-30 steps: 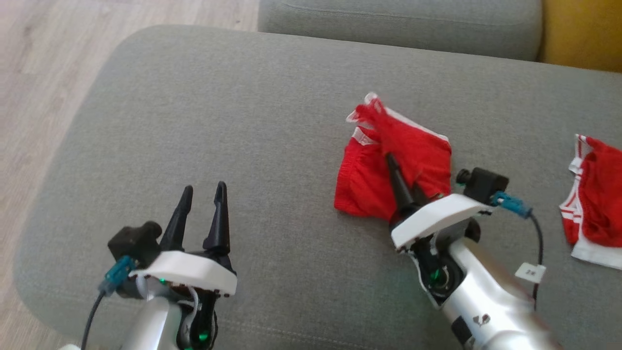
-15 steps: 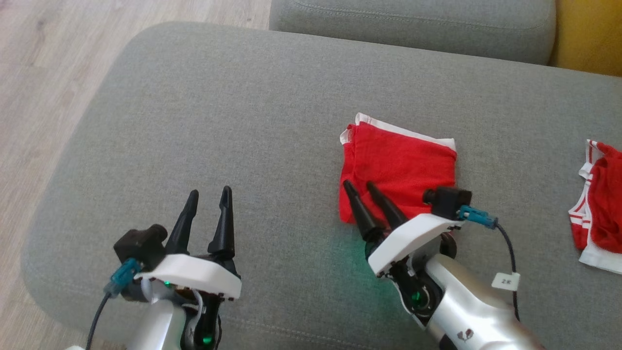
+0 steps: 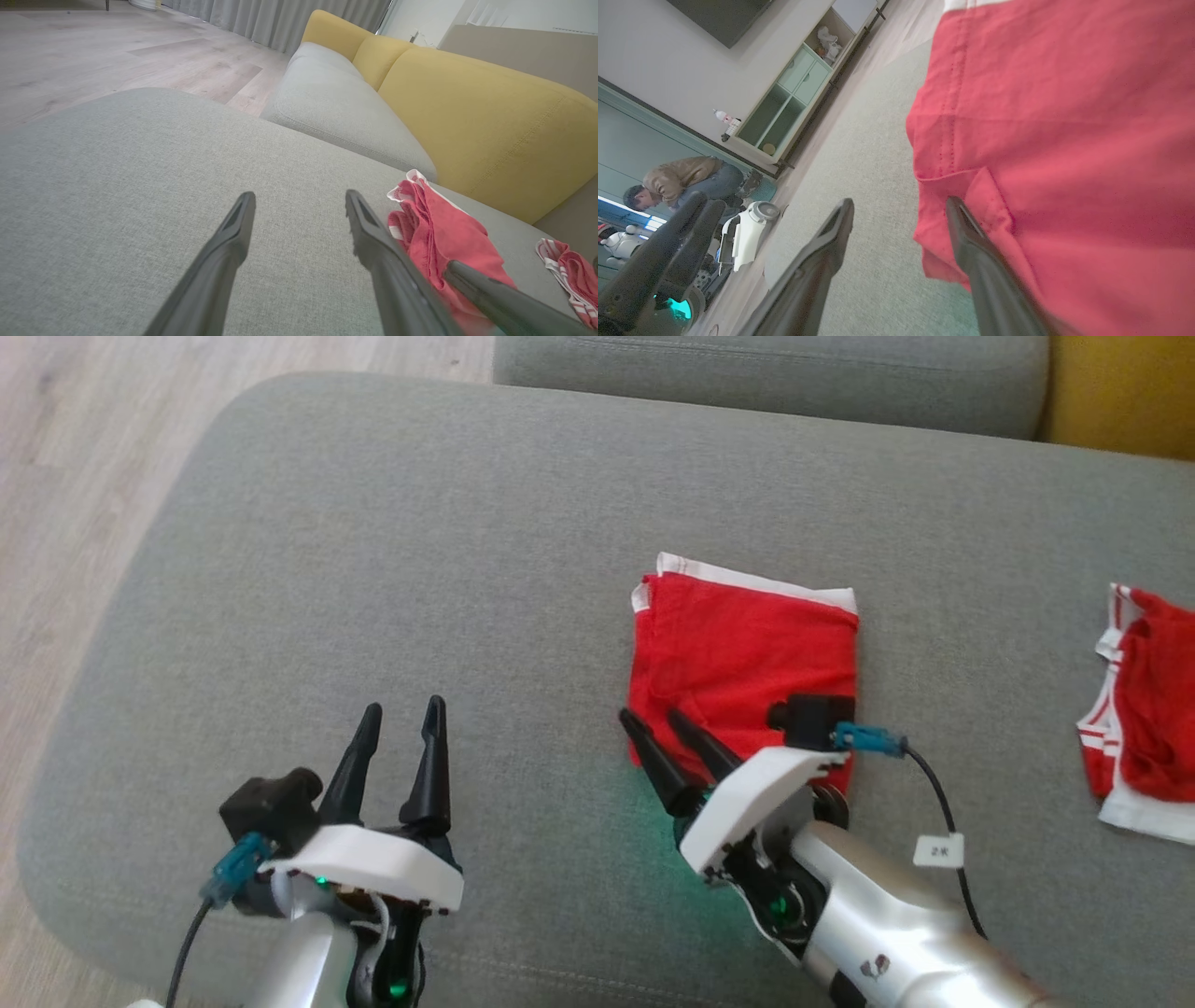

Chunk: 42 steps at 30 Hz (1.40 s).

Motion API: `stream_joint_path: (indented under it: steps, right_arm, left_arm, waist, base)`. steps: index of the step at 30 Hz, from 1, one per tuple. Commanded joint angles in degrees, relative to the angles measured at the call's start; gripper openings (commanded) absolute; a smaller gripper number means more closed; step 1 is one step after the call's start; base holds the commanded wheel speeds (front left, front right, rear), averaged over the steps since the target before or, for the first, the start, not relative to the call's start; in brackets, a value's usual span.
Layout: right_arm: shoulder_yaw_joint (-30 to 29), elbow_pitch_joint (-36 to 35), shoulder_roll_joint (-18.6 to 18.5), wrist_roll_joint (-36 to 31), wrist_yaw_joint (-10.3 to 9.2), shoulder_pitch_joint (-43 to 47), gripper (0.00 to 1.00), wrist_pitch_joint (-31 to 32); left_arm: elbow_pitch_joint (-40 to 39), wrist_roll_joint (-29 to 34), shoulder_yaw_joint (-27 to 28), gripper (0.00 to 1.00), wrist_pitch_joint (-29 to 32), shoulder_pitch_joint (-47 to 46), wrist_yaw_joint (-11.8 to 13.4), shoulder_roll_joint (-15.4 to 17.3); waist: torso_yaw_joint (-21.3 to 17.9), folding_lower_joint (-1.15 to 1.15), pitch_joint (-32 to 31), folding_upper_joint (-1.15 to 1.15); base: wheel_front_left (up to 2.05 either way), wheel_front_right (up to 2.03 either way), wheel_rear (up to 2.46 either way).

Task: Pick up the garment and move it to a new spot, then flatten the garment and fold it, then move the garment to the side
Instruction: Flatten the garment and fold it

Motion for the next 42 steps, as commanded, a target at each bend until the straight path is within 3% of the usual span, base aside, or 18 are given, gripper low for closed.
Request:
stream_joint_path:
  steps: [1,8,13,16,22,31,37,42]
  right_arm:
    - [0.7,-2.2,0.7,0.6,0.11,-2.2,1.0,-0.9]
    - [2.3,-7.5,0.7,2.9,0.11,-3.9,1.0,-3.7]
    - [-1.1,-8.9,-0.1,-0.7,0.11,-5.6,1.0,-5.8]
    - [-5.1,-7.9,-3.0,-8.9,0.11,-7.0,1.0,-6.4]
    - [-21.6,-10.5,-6.2,-29.3,0.11,-2.4,1.0,-6.5]
    - [-41.9,-21.0,-3.0,-54.6,0.11,11.7,1.0,-6.5]
    - [-47.5,-26.1,-0.1,-62.0,0.11,17.7,1.0,-6.5]
    - [-48.3,-28.3,0.6,-63.8,0.11,20.1,1.0,-6.5]
  left_arm:
    - [-1.8,0.1,2.1,1.0,-0.7,-2.5,0.0,0.4]
    - [-2.0,0.6,3.1,1.0,-0.7,-2.4,-0.3,0.4]
    - [-2.8,0.7,3.7,1.0,-0.7,-2.5,-0.4,0.4]
    - [-3.3,0.8,4.0,1.0,-0.7,-2.7,-0.4,0.4]
    - [-3.9,0.9,5.0,1.0,-0.7,-3.8,-0.5,0.4]
    - [-3.8,2.6,5.6,1.0,-0.7,-3.6,-1.0,0.4]
    - [-3.4,4.5,5.6,1.0,-0.7,-2.8,-1.4,0.4]
    - [-3.5,5.0,6.0,1.0,-0.7,-2.3,-1.7,0.4]
  waist:
    - [-0.6,0.0,0.0,0.0]
    - [-3.7,0.0,-1.1,0.0]
    - [-6.2,0.0,-2.1,0.0]
    - [-7.5,0.0,-2.2,0.0]
    - [-9.2,0.0,-2.1,0.0]
    - [-10.8,0.0,-1.9,0.0]
    - [-11.7,0.0,-1.6,0.0]
    - [-12.2,0.0,-1.2,0.0]
  base:
    - [0.0,0.0,0.0]
    - [0.0,0.0,0.0]
    - [0.0,0.0,0.0]
    - [0.0,0.0,0.0]
    - [0.0,0.0,0.0]
    - [0.0,0.0,0.0]
    - [0.0,0.0,0.0]
    - [0.0,0.0,0.0]
